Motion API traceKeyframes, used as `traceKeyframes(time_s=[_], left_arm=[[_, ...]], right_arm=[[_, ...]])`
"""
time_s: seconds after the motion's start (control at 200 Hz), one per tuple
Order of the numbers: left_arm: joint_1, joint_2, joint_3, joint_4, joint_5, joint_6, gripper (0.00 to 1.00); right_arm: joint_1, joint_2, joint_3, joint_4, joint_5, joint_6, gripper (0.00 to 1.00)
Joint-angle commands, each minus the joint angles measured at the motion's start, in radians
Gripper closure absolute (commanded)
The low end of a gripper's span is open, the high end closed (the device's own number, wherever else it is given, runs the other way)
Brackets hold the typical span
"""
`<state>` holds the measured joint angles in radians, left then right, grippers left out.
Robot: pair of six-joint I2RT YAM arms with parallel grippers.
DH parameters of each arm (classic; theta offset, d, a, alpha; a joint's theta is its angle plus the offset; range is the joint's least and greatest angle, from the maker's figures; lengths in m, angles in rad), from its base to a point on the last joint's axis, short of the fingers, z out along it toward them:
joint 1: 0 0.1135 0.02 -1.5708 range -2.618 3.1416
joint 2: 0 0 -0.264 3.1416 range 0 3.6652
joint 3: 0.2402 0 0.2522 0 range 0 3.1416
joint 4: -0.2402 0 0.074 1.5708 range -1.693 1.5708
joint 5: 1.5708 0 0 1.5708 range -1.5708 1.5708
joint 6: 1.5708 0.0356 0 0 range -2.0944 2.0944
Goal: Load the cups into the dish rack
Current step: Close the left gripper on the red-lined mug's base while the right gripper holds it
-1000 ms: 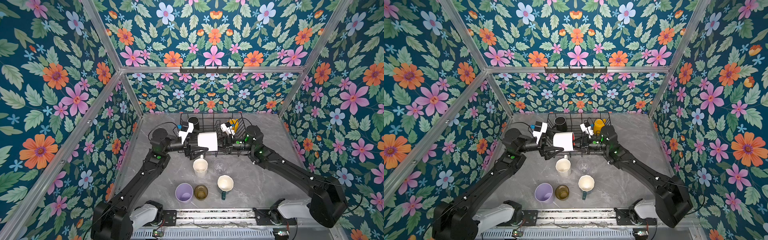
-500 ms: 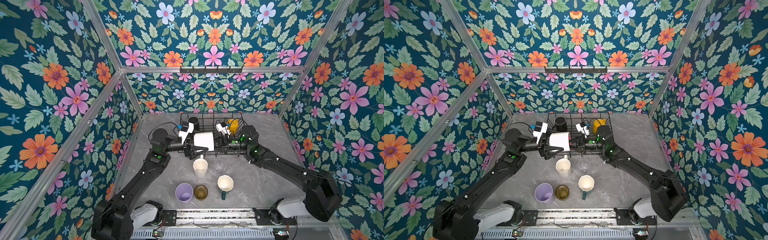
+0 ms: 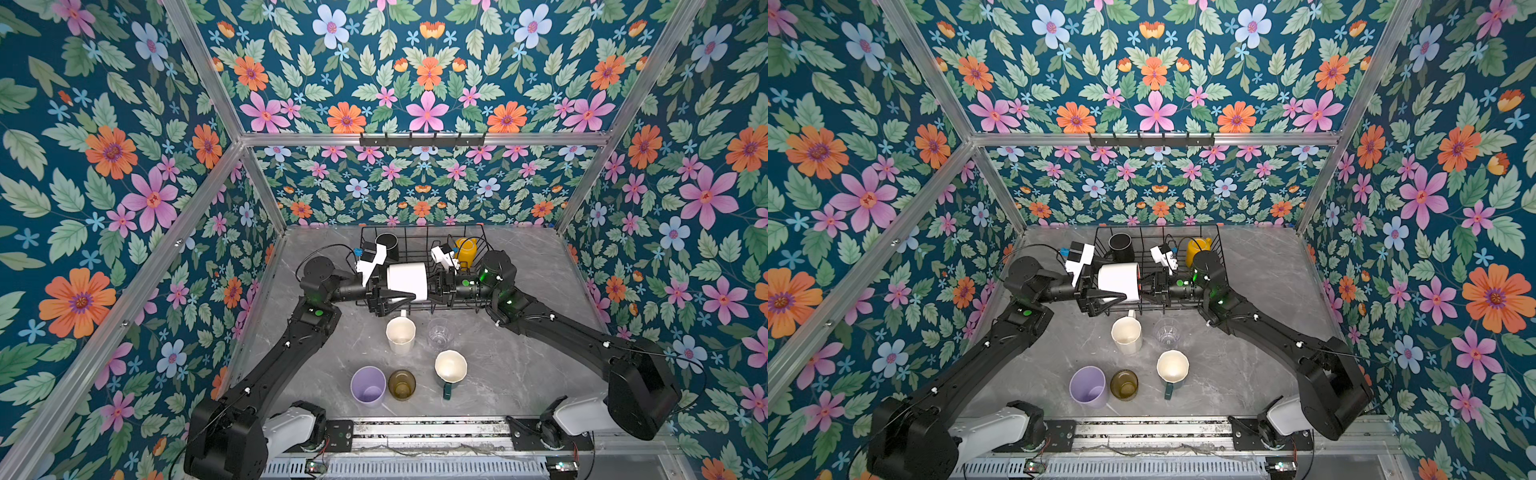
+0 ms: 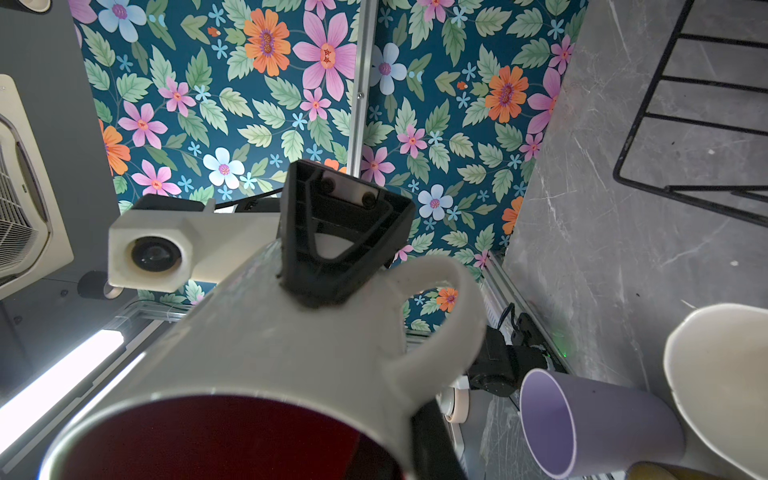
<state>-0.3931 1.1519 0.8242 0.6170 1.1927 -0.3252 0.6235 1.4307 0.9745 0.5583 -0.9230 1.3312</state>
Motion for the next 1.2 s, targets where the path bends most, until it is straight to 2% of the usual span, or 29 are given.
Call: traceKeyframes(time_s=[0.0,0.06,0.165,0.285,0.575,0.84,0.945,1.015,1.125,1.195], left_arm=[[0.0,-0.005,-0.002,0.056,-0.027,-0.03,0.52],[-0.001,-0.008,-0.002,0.059,-0.031,-0.03,0.63],[0.0,-0.019,-0.004,0.059,-0.048,-0.03,0.82],[0.0,-0.033,-0.011,0.059,-0.071,-0.026,1.0],[-0.001,-0.065,-0.009,0.015,-0.103,0.023,1.0],[0.0,-0.08,0.028,-0.121,-0.156,0.105,1.0],[0.0,-0.077,0.061,-0.216,-0.201,0.155,1.0],[0.001,-0.067,0.091,-0.292,-0.24,0.192,1.0],[0.001,-0.041,0.147,-0.397,-0.306,0.233,1.0],[-0.001,-0.018,0.183,-0.451,-0.342,0.25,1.0]], right_arm=[[0.006,0.003,0.005,0.08,-0.036,-0.005,1.0],[0.006,0.005,0.004,0.081,-0.035,-0.003,1.0],[0.006,0.007,0.002,0.08,-0.033,-0.002,0.89],[0.007,0.007,0.0,0.078,-0.033,-0.004,0.82],[0.002,-0.003,-0.005,0.056,-0.033,-0.015,0.71],[-0.079,-0.115,-0.068,-0.119,0.025,-0.1,0.6],[-0.126,-0.199,-0.092,-0.274,0.079,-0.183,0.55],[-0.151,-0.261,-0.088,-0.447,0.153,-0.274,0.5],[-0.168,-0.358,-0.073,-0.69,0.315,-0.406,0.36],[-0.168,-0.415,-0.075,-0.765,0.393,-0.455,0.28]])
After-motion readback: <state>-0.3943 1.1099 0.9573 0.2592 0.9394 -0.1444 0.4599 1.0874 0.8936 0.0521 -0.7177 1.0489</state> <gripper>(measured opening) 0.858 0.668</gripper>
